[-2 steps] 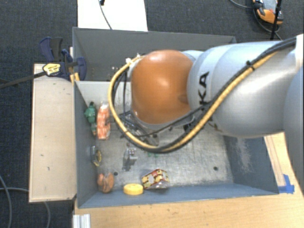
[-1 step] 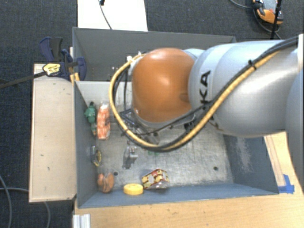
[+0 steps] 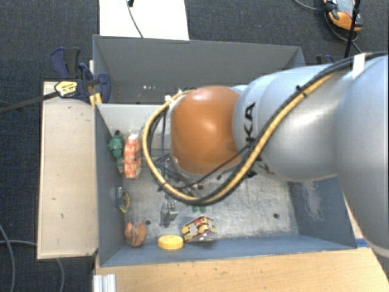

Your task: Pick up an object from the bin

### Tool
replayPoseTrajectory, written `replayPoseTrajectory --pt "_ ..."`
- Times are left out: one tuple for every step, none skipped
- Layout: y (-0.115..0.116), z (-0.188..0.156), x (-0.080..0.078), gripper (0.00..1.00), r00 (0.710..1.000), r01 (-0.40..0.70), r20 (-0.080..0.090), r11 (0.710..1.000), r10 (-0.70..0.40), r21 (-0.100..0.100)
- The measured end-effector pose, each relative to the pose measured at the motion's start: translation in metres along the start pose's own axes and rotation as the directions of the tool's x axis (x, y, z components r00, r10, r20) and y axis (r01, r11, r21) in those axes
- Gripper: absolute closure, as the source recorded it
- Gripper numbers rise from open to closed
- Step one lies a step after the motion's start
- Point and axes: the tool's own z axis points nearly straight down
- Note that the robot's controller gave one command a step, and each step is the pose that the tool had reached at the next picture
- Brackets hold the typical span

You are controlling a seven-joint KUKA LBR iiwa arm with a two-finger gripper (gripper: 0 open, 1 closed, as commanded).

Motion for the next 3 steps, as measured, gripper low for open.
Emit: replayPoseTrajectory --pt "-0.057 0.042 0.016 0.00 0.998 0.061 -0.006 0.998 -0.061 0.001" --pt "-0.055 0.086 0.013 1.00 0.998 0.061 -0.008 0.998 -0.061 0.002" --pt "-0.055 0.086 0.013 0.00 0.998 0.056 -0.009 0.998 -0.056 0.002"
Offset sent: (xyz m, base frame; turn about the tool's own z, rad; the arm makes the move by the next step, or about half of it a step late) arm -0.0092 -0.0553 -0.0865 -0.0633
